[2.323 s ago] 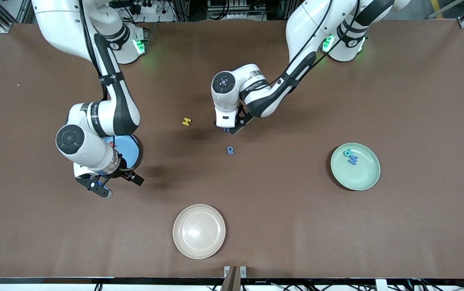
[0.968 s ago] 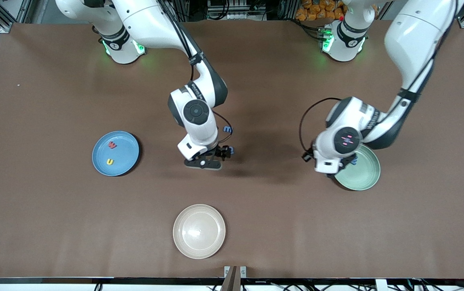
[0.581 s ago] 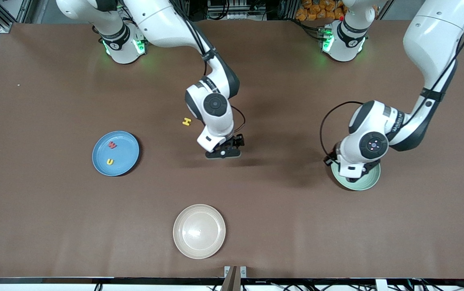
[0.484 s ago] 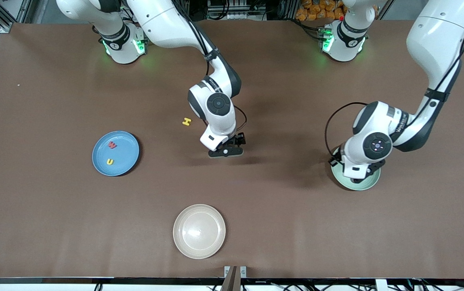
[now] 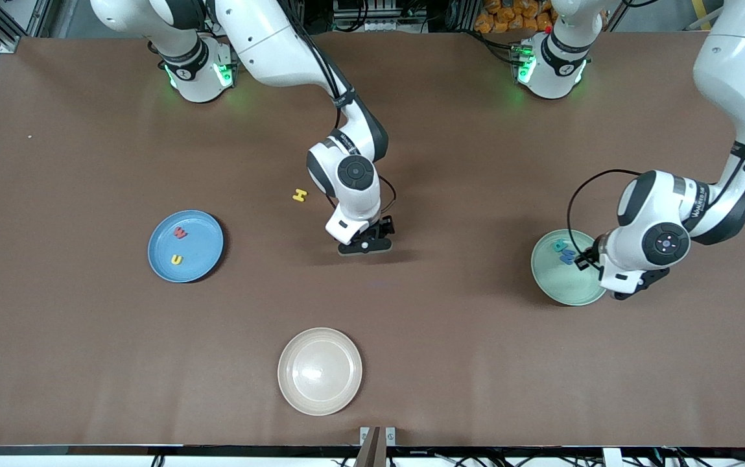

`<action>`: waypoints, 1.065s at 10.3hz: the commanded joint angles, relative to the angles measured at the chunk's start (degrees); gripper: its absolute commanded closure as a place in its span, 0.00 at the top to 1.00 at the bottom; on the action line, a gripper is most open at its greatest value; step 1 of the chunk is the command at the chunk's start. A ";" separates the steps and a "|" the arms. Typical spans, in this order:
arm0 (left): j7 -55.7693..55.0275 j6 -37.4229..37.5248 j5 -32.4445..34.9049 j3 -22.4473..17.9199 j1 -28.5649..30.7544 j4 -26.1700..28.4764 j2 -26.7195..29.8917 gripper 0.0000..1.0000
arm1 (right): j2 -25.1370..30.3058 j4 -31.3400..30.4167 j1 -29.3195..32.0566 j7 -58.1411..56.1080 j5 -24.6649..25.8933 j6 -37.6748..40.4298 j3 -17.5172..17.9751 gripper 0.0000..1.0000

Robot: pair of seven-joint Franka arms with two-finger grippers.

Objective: Sort upper and lower case letters into plates
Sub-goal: 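Carry the Q to the green plate while the right gripper grasps the a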

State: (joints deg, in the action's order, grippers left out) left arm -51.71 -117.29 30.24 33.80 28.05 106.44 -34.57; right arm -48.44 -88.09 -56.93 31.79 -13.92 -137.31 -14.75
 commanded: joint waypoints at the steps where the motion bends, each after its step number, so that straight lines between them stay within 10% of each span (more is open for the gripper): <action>1: 0.21 -1.01 1.93 0.83 0.42 -0.09 -1.03 0.04 | -1.31 1.60 -0.03 0.91 0.38 0.02 -0.11 1.00; 3: 1.34 -1.01 1.93 0.75 0.42 -0.18 -1.20 0.54 | -1.31 2.22 -0.03 1.78 0.03 0.02 -0.11 1.00; 6: 2.92 -0.75 1.84 0.83 0.60 -0.27 -0.68 0.57 | -1.31 2.66 0.06 2.05 -0.06 0.11 -0.11 1.00; 7: 2.84 -0.49 1.58 0.83 0.51 -0.79 -0.50 0.57 | -1.31 2.66 -0.03 2.05 -0.15 0.11 -0.11 0.71; 8: 2.67 -0.14 0.79 1.09 0.42 -1.41 0.02 0.57 | -1.22 2.66 -0.03 2.48 -0.32 0.11 -0.11 0.01; 11: 1.88 0.66 -5.17 2.84 -0.02 -1.50 2.05 0.58 | -0.87 2.66 -0.29 2.58 -0.24 0.11 -0.11 0.00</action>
State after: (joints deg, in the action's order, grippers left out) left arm -49.69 -117.89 27.91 35.25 28.17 104.41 -34.85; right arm -48.50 -86.16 -56.91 33.18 -14.03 -137.27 -14.85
